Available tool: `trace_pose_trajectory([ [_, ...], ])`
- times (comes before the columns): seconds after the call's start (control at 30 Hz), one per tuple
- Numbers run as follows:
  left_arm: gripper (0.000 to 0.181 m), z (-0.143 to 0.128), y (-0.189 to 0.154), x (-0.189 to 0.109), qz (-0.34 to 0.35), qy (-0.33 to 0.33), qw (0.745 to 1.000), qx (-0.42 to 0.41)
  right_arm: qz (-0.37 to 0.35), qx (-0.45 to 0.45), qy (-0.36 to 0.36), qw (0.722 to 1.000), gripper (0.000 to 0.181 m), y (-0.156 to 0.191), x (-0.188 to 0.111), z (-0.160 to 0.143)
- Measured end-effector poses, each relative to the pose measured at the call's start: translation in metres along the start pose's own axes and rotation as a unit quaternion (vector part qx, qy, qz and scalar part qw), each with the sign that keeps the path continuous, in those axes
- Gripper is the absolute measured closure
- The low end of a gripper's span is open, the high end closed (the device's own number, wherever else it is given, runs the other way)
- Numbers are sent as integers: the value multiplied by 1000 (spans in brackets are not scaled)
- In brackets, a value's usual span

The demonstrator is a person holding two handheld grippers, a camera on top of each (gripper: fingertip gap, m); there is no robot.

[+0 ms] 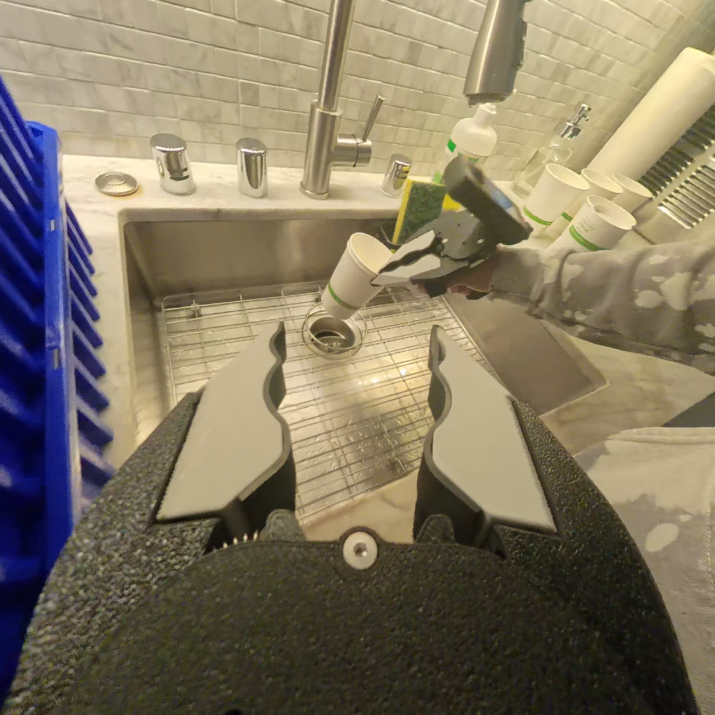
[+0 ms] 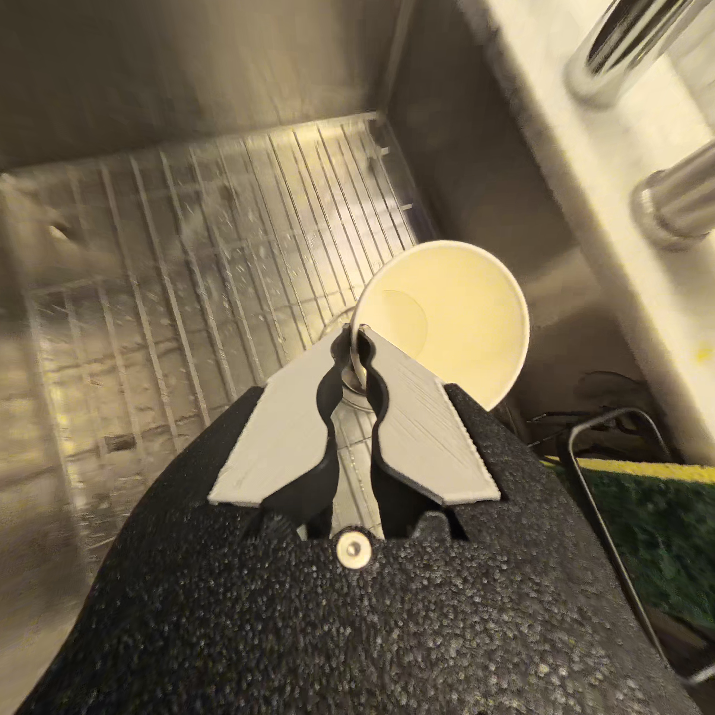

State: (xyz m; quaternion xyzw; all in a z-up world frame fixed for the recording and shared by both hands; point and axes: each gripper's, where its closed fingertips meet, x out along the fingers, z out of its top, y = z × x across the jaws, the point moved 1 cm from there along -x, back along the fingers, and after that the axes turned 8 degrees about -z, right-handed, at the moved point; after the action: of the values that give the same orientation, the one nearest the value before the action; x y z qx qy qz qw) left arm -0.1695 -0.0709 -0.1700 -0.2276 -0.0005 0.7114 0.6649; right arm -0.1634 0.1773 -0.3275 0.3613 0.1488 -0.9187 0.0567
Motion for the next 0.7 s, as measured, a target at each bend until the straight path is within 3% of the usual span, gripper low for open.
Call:
trace_pose_trajectory([
  [0.27,95,4,-18,32,-72,21,997,32,44,53,-104,992,179,31,-123,60],
  [0.5,83,3,-56,53,-169,63,981,77,101,26,-105,989,179,78,-205,77],
  [0.7,80,2,-108,63,-271,94,952,109,171,6,-110,979,179,123,-263,95],
])
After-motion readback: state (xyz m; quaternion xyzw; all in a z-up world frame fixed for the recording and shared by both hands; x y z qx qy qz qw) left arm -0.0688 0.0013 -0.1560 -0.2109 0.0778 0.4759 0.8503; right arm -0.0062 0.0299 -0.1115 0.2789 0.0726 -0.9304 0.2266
